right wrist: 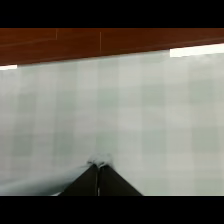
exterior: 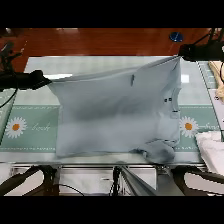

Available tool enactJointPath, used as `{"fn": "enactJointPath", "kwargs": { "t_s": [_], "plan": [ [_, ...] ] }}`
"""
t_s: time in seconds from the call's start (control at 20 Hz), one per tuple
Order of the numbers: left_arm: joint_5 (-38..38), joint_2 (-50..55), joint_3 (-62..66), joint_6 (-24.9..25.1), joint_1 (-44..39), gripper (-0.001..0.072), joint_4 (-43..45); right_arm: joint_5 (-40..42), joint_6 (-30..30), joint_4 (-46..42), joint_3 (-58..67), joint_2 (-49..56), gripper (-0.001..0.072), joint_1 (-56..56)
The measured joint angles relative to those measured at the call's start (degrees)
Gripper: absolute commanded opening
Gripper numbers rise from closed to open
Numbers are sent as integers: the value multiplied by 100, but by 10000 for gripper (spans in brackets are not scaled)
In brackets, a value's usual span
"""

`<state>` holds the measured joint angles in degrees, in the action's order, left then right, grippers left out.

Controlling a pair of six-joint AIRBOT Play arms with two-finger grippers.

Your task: Fold the shirts.

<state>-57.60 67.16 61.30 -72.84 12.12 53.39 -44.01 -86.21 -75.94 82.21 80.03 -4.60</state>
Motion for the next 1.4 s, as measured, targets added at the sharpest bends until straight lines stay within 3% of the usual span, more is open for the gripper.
{"fn": "enactJointPath", "kwargs": {
  "t_s": [0.4, 0.65, 0.85, 1.15, 1.4],
  "plan": [
    [2118, 529, 4, 470, -636, 21, -2, 1840, 98, -103, 0, 627, 17, 33],
    [2546, 1005, 4, 599, -787, 20, 15, 2061, 203, -114, 0, 951, 16, 33],
    [1934, 1145, 11, 625, -787, 19, 118, 1471, 267, -208, 0, 918, 17, -7],
    [0, 1060, 52, 245, -737, 20, 476, -953, 326, -831, -11, 789, 16, -361],
    [-553, 1220, 42, -120, -909, 20, 765, -1941, 535, -557, -20, 1084, 17, -367]
  ]
}}
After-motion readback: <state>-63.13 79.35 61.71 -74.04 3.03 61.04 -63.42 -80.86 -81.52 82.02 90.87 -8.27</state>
